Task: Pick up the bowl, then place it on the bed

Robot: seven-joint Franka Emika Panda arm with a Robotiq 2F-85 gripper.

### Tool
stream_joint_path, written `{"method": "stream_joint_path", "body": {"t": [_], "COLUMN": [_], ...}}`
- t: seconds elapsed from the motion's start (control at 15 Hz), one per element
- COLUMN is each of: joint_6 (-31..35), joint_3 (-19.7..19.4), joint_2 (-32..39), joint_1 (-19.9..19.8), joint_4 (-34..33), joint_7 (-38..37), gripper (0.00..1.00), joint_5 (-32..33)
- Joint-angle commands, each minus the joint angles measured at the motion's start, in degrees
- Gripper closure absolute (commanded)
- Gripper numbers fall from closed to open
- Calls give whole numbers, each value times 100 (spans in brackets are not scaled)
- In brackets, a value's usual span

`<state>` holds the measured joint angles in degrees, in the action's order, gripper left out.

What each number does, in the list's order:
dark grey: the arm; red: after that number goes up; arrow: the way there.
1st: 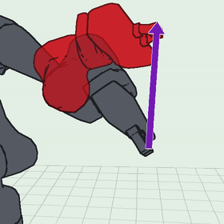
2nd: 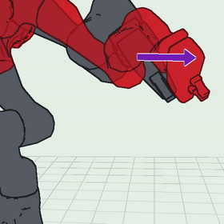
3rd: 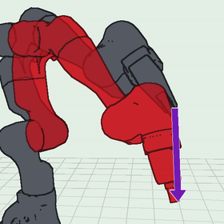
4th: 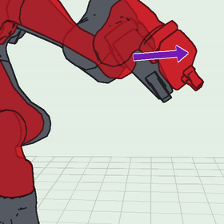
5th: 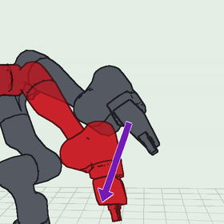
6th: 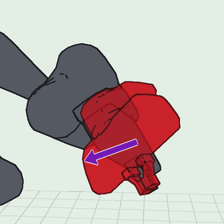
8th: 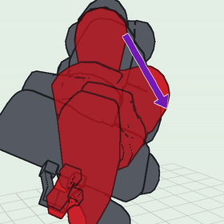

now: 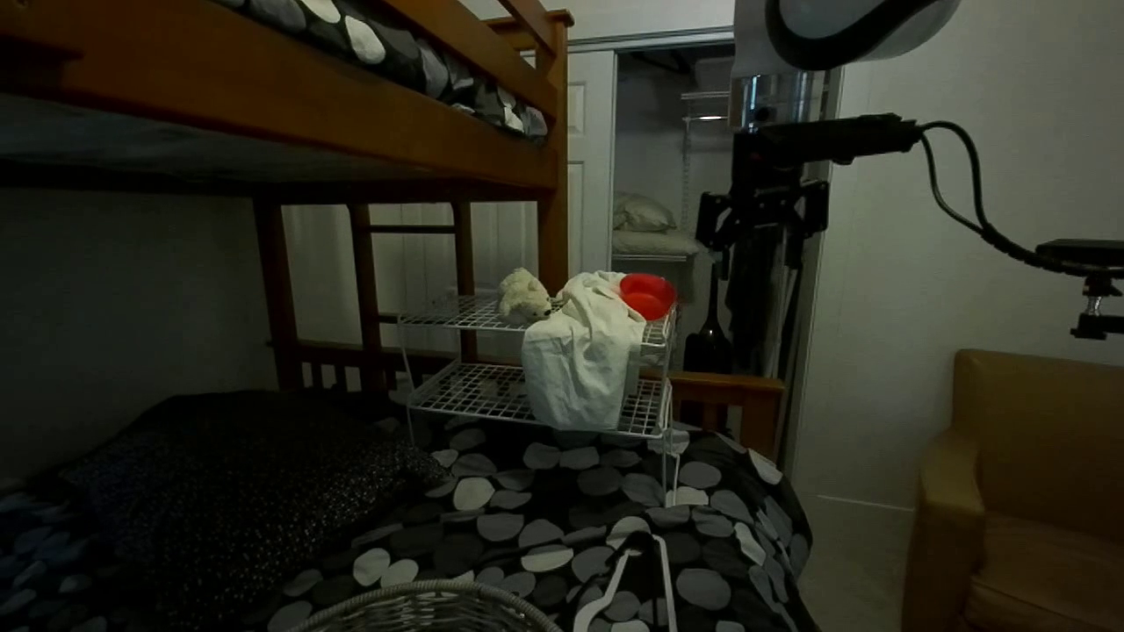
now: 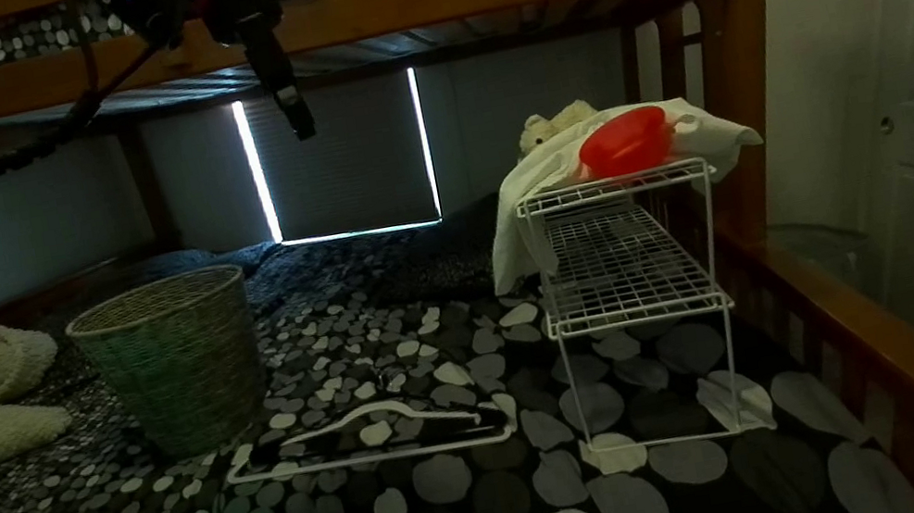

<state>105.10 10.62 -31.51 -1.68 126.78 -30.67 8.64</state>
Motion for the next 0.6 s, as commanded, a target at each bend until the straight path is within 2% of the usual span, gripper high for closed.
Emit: {"method": "stream_joint_path", "body": {"t": [0.0, 0.2, 0.27, 0.33, 0.53], "joint_6": [-306, -664, -620, -516, -516], "joint_3": [-497, -781, -951, -773, -926], "joint_2": [-837, -889, -894, -802, -861], "joint_1": [-471, -986, -989, -948, -1058], "joint_4": [531, 276, 203, 229, 193], "joint_7": [-144, 63, 156, 99, 185], "gripper": [0, 0, 0, 0, 0], "joint_5": [59, 522, 325, 312, 308]}}
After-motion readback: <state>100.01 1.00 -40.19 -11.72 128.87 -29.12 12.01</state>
